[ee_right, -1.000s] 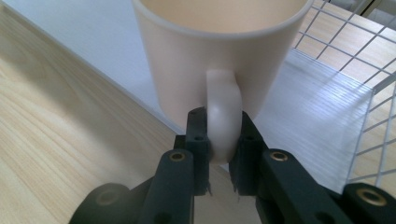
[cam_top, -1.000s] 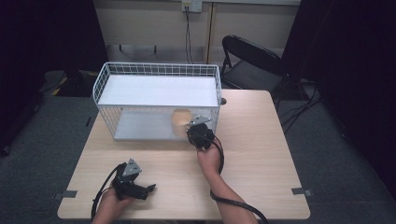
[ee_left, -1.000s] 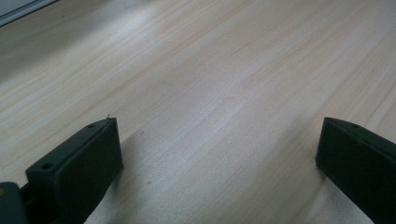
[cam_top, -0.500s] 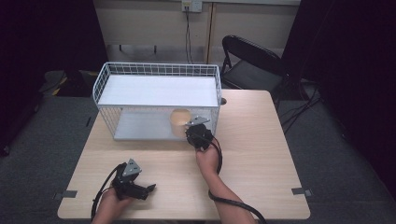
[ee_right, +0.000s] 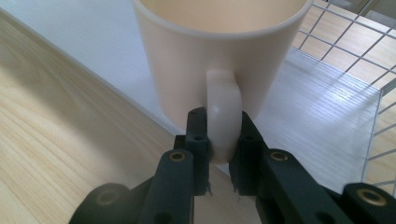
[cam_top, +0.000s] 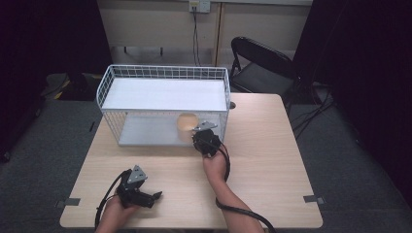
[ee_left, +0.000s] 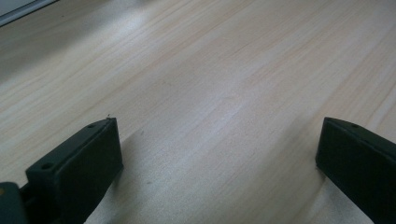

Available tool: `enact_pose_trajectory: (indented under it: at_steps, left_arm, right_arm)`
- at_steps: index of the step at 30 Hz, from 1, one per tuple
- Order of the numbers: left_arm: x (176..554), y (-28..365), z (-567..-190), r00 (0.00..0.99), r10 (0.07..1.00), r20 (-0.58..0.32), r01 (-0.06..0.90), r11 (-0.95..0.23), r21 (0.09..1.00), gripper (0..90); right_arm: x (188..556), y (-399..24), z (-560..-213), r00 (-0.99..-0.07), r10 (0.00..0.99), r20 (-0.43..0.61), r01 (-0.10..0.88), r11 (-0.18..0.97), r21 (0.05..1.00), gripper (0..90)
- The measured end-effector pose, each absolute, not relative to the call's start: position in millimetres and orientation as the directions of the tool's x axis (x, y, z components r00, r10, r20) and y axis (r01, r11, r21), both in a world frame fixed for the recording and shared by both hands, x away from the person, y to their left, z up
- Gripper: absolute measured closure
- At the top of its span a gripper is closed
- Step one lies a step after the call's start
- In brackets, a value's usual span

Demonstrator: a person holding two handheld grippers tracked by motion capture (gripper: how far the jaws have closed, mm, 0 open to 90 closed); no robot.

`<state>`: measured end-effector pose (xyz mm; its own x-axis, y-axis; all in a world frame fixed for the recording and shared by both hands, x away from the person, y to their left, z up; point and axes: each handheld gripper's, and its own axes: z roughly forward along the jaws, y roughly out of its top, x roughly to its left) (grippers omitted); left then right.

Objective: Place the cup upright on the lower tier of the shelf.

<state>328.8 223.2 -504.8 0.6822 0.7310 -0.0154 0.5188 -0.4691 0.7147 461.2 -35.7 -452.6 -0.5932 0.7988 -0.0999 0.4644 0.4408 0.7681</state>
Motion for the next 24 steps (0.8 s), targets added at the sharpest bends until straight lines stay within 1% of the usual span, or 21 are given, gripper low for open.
enact_pose_trajectory:
  at_steps: [17, 24]
  left_arm:
    - [328.8, 223.2, -504.8, 0.682, 0.731, -0.016, 0.519, -0.469, 0.715, 0.0]
    - [328.8, 223.2, -504.8, 0.682, 0.731, -0.015, 0.519, -0.469, 0.715, 0.0]
  right_arm:
    - [462.2, -33.9, -455.9, -0.573, 0.816, -0.075, 0.474, 0.405, 0.782, 80.1]
    - [462.6, -33.6, -455.8, -0.566, 0.820, -0.085, 0.472, 0.406, 0.782, 80.0]
